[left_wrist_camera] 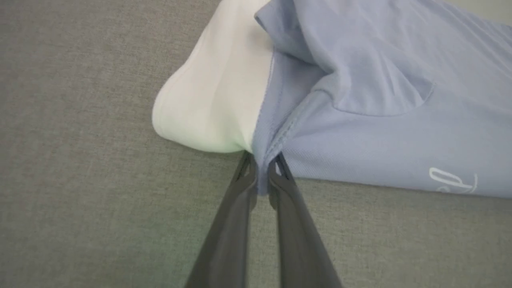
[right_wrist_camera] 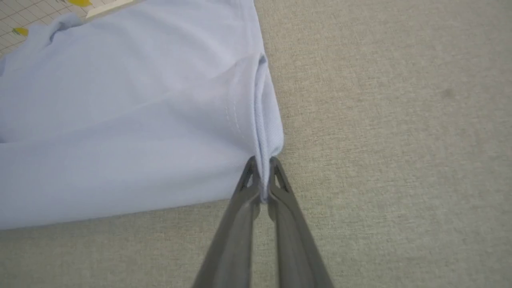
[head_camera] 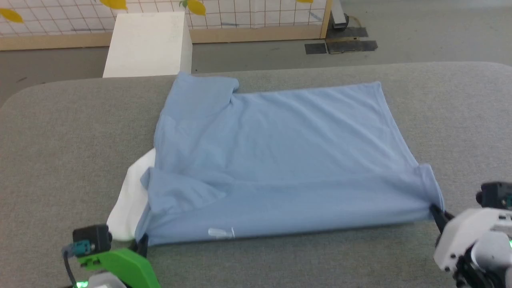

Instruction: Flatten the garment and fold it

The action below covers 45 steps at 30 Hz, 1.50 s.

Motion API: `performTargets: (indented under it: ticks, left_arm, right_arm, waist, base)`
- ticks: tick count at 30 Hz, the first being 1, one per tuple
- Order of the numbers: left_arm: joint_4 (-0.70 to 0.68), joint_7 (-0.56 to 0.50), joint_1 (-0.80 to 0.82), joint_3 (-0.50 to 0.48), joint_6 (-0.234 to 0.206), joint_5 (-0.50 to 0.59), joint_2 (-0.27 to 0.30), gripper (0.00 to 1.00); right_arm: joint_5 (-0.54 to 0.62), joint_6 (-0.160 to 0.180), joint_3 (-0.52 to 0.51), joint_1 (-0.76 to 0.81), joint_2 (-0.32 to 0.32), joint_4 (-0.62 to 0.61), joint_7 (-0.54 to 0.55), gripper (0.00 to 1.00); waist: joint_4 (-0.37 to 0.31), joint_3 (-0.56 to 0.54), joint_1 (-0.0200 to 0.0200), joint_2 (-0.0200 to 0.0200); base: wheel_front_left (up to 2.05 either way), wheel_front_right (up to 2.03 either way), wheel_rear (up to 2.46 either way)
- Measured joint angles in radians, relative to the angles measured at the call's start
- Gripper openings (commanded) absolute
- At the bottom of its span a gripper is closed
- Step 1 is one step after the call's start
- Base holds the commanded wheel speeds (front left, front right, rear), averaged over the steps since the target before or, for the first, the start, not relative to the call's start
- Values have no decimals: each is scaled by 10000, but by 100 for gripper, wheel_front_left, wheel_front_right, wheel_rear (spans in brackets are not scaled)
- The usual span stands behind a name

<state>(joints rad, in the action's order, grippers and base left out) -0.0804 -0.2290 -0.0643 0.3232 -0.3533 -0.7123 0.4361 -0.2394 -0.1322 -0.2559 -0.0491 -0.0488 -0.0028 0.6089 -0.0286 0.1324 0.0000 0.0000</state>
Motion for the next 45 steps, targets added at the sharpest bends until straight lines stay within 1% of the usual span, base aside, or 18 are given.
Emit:
performTargets:
  ticks: [4, 6, 8, 11, 16, 17, 18, 19, 20, 23, 26, 29, 31, 33, 36, 39, 41, 45]
  left_arm:
    - [-978, -598, -929, 10, -573, 12, 345, 0]
    - [-1296, -798, -1228, 58, -708, 10, 428, 0]
    - [-1358, -997, -1426, 192, -713, 4, 458, 0]
    - [-1126, -1243, -1497, 407, -610, -119, 449, 0]
    - [-571, -1304, -1453, 489, -433, -211, 362, 0]
    - [-497, -1304, -1450, 474, -424, -261, 336, 2]
    - [-387, -1306, -1448, 453, -422, -380, 295, 40]
    - [-313, -1287, -1445, 433, -397, -449, 261, 87]
    - [-274, -1191, -1445, 403, -389, -460, 222, 100]
    - [-259, -899, -1446, 355, -272, -477, 65, 100]
    - [-318, -552, -1453, 140, -155, -552, 88, 100]
    - [-708, 96, -1450, -113, 69, -477, 226, 100]
    - [-1060, 777, -1371, -267, 366, -123, 424, 100]
    - [-1185, 1415, -1084, -405, 537, 249, 546, 100]
    - [-1147, 2332, -133, -525, 771, 1030, 811, 100]
    - [-855, 2953, 1233, -412, 1197, 1768, 997, 100]
    - [-345, 3097, 2327, -207, 1582, 2044, 1041, 100]
    - [817, 2859, 4470, 228, 2360, 2422, 1041, 100]
  right_arm:
    - [-424, 0, -276, 1180, 10, -711, 606, 0]
    - [-679, 0, -447, 1665, 13, -855, 869, 0]
    - [-777, 0, -537, 2065, 12, -826, 1041, 0]
    - [-851, 0, -525, 2313, 6, -433, 1007, 0]
    - [-1005, 0, -272, 2187, -31, 531, 207, 0]
    - [-1058, 0, -226, 2142, -50, 667, 67, 0]
    - [-1058, 0, -163, 2125, -65, 780, -148, 23]
    - [-1057, 0, -117, 2125, -73, 894, -364, 23]
    - [-1057, 0, -86, 2123, -71, 959, -518, 99]
    - [-1024, -6, -2, 2123, -40, 1003, -1131, 100]
    - [-746, 0, 59, 2129, -8, 849, -2027, 100]
    - [-485, 2, 182, 2130, -17, 359, -3181, 100]
    - [-226, 0, 378, 2122, -15, -19, -4105, 100]
    - [-8, 0, 560, 2055, -15, -249, -4903, 100]
    - [238, 2, 930, 1737, -84, -518, -6100, 100]
    - [426, 0, 1315, 1383, -324, -644, -6964, 100]
    - [504, 0, 1530, 1079, -460, -677, -7384, 100]
    - [546, 0, 1877, 430, -573, -725, -7754, 100]
  waist:
    - [-66, -95, 0, 0]
    - [-59, -80, 0, 0]
    - [-55, -30, 0, 0]
    - [-58, 78, 0, 0]
    - [-120, 195, 0, 0]
    - [-127, 192, -1, 0]
    - [-130, 174, 0, 0]
    - [-129, 145, 0, 0]
    - [-125, 116, 0, 0]
    - [-102, -14, 0, 0]
    - [-77, -164, 0, 0]
    - [-73, -295, 0, 0]
    - [-105, -313, 0, 0]
    - [-132, -263, 0, 0]
    - [-172, -100, 0, 0]
    - [-205, 154, 0, 0]
    - [-230, 383, 0, 0]
    - [-308, 919, 0, 0]
  base:
    - [0, 0, 0]
    - [0, 0, 0]
    - [0, 0, 0]
    - [0, 0, 0]
    - [0, 0, 0]
    - [0, 0, 0]
    - [0, 0, 0]
    - [0, 0, 0]
    - [0, 0, 0]
    - [0, 0, 0]
    - [0, 0, 0]
    - [0, 0, 0]
    - [0, 0, 0]
    - [0, 0, 0]
    - [0, 0, 0]
    - [0, 0, 0]
    - [0, 0, 0]
    - [0, 0, 0]
